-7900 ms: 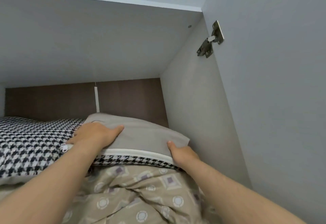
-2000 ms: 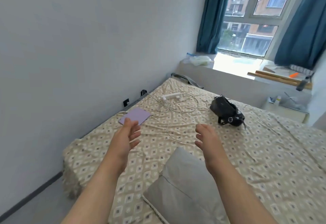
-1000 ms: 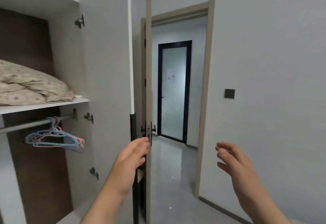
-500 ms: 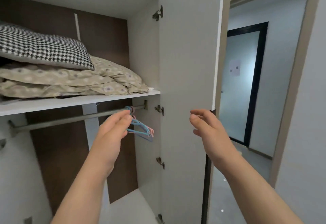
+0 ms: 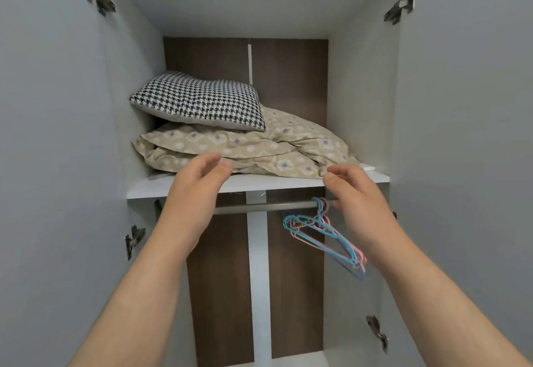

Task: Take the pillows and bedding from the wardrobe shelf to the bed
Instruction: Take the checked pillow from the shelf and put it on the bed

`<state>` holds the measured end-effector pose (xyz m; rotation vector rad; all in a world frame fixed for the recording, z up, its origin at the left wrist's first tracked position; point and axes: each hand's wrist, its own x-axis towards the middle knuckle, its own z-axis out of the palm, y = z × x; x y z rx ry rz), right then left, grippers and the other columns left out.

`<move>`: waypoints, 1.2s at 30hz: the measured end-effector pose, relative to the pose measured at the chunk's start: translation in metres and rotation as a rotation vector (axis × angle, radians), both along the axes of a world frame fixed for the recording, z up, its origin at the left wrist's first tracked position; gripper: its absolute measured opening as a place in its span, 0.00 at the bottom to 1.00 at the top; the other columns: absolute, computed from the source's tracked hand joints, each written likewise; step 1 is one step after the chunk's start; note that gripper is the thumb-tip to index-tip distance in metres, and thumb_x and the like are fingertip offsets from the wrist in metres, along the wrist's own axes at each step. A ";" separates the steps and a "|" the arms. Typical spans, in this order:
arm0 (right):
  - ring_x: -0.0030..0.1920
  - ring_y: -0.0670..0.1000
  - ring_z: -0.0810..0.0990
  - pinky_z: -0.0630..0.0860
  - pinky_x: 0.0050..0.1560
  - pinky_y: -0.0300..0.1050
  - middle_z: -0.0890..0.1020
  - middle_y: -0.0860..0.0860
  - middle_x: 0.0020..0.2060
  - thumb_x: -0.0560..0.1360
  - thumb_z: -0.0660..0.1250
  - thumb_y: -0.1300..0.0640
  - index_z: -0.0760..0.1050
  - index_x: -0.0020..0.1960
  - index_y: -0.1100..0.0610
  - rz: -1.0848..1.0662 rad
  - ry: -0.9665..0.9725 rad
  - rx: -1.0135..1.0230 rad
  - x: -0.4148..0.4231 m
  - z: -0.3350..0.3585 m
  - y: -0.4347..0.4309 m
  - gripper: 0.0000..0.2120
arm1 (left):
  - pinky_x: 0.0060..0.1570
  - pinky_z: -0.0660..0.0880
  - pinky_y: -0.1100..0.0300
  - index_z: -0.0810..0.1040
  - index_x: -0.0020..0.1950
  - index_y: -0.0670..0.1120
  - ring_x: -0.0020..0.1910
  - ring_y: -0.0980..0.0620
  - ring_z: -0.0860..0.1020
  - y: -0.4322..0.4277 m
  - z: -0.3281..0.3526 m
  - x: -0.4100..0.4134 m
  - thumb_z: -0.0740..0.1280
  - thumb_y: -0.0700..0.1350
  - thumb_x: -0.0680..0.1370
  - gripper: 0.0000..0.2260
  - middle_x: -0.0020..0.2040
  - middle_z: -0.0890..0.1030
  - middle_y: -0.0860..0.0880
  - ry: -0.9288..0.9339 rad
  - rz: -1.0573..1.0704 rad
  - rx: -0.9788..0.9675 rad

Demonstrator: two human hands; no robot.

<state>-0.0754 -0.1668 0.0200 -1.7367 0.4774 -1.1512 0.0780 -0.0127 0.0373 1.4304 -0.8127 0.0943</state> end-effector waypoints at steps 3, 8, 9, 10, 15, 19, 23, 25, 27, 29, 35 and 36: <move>0.56 0.43 0.75 0.72 0.61 0.49 0.78 0.43 0.56 0.77 0.63 0.47 0.74 0.62 0.48 0.052 0.003 -0.023 0.028 0.010 -0.029 0.14 | 0.57 0.67 0.61 0.73 0.68 0.52 0.60 0.56 0.73 -0.022 0.006 0.018 0.64 0.53 0.78 0.18 0.60 0.75 0.57 -0.025 0.108 -0.012; 0.56 0.44 0.76 0.72 0.62 0.52 0.78 0.41 0.54 0.77 0.63 0.47 0.74 0.60 0.48 0.166 -0.007 -0.046 0.077 0.028 -0.079 0.13 | 0.52 0.65 0.65 0.72 0.70 0.50 0.63 0.57 0.72 -0.057 0.020 0.046 0.64 0.54 0.78 0.21 0.64 0.75 0.55 -0.066 0.258 0.028; 0.57 0.45 0.76 0.72 0.62 0.52 0.77 0.41 0.54 0.77 0.63 0.47 0.74 0.61 0.48 0.187 0.004 -0.053 0.086 0.032 -0.084 0.14 | 0.55 0.65 0.64 0.72 0.70 0.50 0.63 0.57 0.71 -0.061 0.023 0.054 0.64 0.54 0.78 0.21 0.66 0.74 0.55 -0.065 0.281 0.029; 0.57 0.46 0.76 0.72 0.62 0.52 0.77 0.42 0.55 0.77 0.63 0.46 0.73 0.61 0.48 0.209 0.017 -0.059 0.097 0.036 -0.091 0.15 | 0.57 0.65 0.62 0.71 0.70 0.50 0.64 0.57 0.71 -0.066 0.028 0.063 0.64 0.54 0.78 0.21 0.67 0.74 0.54 -0.063 0.312 0.028; 0.56 0.47 0.76 0.73 0.62 0.56 0.77 0.42 0.54 0.75 0.64 0.46 0.74 0.61 0.49 0.254 0.034 -0.093 0.146 0.053 -0.120 0.16 | 0.61 0.67 0.55 0.71 0.68 0.52 0.64 0.54 0.72 -0.081 0.049 0.102 0.65 0.55 0.76 0.21 0.65 0.74 0.53 -0.070 0.408 0.055; 0.56 0.48 0.75 0.72 0.60 0.54 0.76 0.42 0.54 0.75 0.64 0.45 0.72 0.64 0.49 0.263 0.034 -0.104 0.184 0.066 -0.140 0.19 | 0.62 0.70 0.50 0.73 0.64 0.52 0.62 0.52 0.74 -0.091 0.072 0.139 0.65 0.60 0.71 0.24 0.62 0.76 0.53 -0.112 0.470 0.048; 0.48 0.44 0.74 0.71 0.52 0.50 0.74 0.38 0.46 0.75 0.63 0.45 0.70 0.66 0.50 0.232 0.055 -0.130 0.230 0.079 -0.158 0.21 | 0.64 0.70 0.44 0.68 0.72 0.51 0.64 0.50 0.73 -0.106 0.091 0.187 0.63 0.62 0.69 0.33 0.67 0.73 0.50 -0.133 0.520 0.075; 0.49 0.45 0.74 0.70 0.52 0.49 0.75 0.41 0.47 0.74 0.63 0.44 0.70 0.67 0.52 0.184 0.058 -0.166 0.256 0.091 -0.166 0.23 | 0.64 0.70 0.45 0.68 0.72 0.50 0.63 0.49 0.73 -0.114 0.105 0.215 0.63 0.62 0.69 0.34 0.68 0.73 0.49 -0.164 0.547 0.078; 0.55 0.50 0.75 0.71 0.57 0.50 0.77 0.45 0.50 0.73 0.63 0.43 0.69 0.68 0.53 0.120 0.061 -0.213 0.290 0.105 -0.172 0.26 | 0.65 0.69 0.46 0.67 0.73 0.49 0.65 0.48 0.73 -0.120 0.124 0.253 0.62 0.63 0.68 0.35 0.69 0.73 0.48 -0.194 0.567 0.075; 0.58 0.54 0.75 0.71 0.57 0.50 0.78 0.48 0.55 0.72 0.62 0.42 0.69 0.68 0.54 0.046 0.065 -0.244 0.320 0.122 -0.177 0.28 | 0.67 0.67 0.46 0.66 0.73 0.48 0.68 0.45 0.70 -0.127 0.145 0.288 0.62 0.62 0.69 0.35 0.71 0.71 0.46 -0.221 0.610 0.096; 0.51 0.59 0.73 0.69 0.46 0.49 0.75 0.55 0.53 0.72 0.60 0.38 0.68 0.66 0.60 -0.147 0.182 -0.240 0.415 0.176 -0.195 0.31 | 0.53 0.69 0.51 0.71 0.66 0.43 0.61 0.38 0.73 -0.151 0.202 0.389 0.62 0.56 0.73 0.26 0.64 0.76 0.41 -0.326 0.904 0.367; 0.54 0.60 0.75 0.72 0.51 0.50 0.77 0.56 0.56 0.69 0.59 0.35 0.69 0.66 0.59 -0.174 0.215 -0.223 0.428 0.183 -0.197 0.34 | 0.49 0.69 0.52 0.73 0.62 0.42 0.57 0.38 0.75 -0.152 0.206 0.405 0.62 0.55 0.73 0.23 0.61 0.77 0.40 -0.340 0.945 0.437</move>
